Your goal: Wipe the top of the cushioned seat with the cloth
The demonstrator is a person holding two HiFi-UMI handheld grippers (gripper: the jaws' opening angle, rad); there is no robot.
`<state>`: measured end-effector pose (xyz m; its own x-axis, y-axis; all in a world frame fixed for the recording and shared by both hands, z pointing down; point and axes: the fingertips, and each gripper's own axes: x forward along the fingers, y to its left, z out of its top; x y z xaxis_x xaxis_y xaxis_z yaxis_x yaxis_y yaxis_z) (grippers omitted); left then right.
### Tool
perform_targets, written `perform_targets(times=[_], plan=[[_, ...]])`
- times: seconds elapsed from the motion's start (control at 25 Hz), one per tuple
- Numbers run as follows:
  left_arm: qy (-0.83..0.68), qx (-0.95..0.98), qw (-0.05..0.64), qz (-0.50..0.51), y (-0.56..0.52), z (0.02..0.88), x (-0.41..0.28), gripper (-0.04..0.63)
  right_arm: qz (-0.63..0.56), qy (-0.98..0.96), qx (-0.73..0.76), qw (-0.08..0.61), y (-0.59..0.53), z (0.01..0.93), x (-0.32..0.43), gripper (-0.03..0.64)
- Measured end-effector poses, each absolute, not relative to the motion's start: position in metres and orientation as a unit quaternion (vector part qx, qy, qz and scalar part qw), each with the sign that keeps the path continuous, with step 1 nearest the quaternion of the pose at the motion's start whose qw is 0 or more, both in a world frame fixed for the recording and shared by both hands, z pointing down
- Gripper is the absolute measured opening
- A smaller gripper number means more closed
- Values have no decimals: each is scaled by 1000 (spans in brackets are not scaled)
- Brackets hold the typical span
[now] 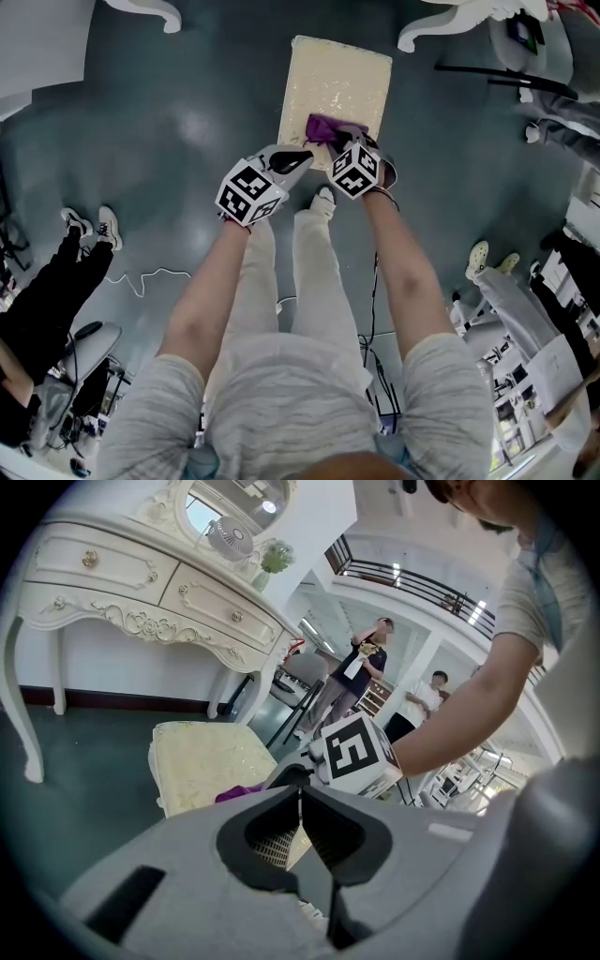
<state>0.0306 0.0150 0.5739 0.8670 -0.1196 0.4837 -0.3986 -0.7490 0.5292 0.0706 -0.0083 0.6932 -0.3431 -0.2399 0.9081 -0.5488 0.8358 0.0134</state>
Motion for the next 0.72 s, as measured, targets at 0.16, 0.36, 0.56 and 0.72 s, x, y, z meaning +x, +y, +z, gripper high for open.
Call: perform_targets(times=[0.16,0.36,0.56,0.72], plan=[[-142,910,325,214,18,573,30,15,147,-809,230,521,6,694,67,71],[-144,910,326,214,21,572,28,15,146,-814,200,525,29,694,61,71],[-143,910,326,213,24,572,25,15,149,-817,185,526,49,695,57,71],[-145,909,327,214,25,573,23,15,160,-820,168,524,64,696,53,71]])
